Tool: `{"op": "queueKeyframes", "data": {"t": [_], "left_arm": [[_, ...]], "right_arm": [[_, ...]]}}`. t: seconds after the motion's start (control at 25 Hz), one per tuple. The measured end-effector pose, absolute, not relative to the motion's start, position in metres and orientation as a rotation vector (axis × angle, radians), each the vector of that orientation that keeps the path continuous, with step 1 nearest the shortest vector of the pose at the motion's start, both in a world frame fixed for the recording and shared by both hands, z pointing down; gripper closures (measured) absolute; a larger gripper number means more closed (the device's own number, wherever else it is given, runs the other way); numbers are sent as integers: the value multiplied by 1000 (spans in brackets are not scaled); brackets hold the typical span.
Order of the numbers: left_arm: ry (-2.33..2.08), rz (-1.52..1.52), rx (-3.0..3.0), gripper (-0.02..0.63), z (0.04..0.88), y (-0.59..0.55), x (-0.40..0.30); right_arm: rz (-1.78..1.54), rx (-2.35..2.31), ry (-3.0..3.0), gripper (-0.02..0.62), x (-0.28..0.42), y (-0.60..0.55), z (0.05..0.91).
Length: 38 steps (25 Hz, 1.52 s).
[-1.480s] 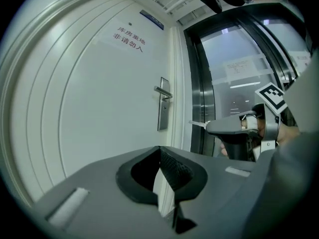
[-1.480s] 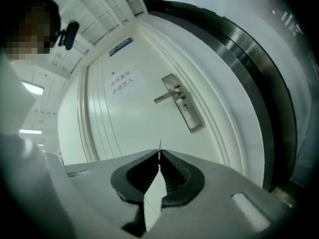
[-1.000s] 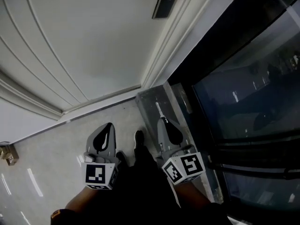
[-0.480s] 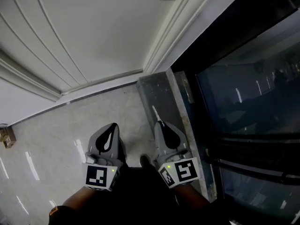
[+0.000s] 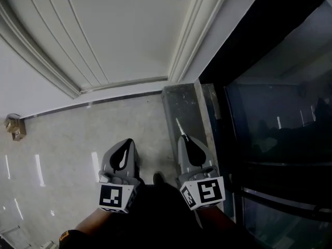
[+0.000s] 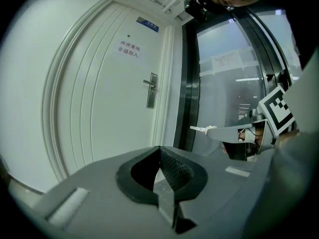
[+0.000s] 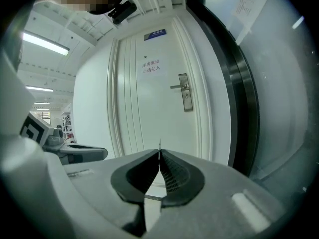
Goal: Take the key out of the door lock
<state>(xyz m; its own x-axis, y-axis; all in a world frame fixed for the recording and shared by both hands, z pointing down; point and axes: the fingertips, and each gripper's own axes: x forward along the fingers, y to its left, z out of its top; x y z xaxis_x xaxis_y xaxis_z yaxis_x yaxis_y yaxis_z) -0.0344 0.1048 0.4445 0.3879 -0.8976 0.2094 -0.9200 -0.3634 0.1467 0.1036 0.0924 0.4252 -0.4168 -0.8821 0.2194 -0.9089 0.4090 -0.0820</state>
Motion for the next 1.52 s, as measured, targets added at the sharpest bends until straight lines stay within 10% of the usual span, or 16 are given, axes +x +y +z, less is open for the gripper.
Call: {"op": "queueKeyframes", "data": {"t": [1.52], "left_arm": [[-1818,61,2340,588,424,244,-88]], "right_arm": [[183,1592,-2612,597,73,237,379]]}}
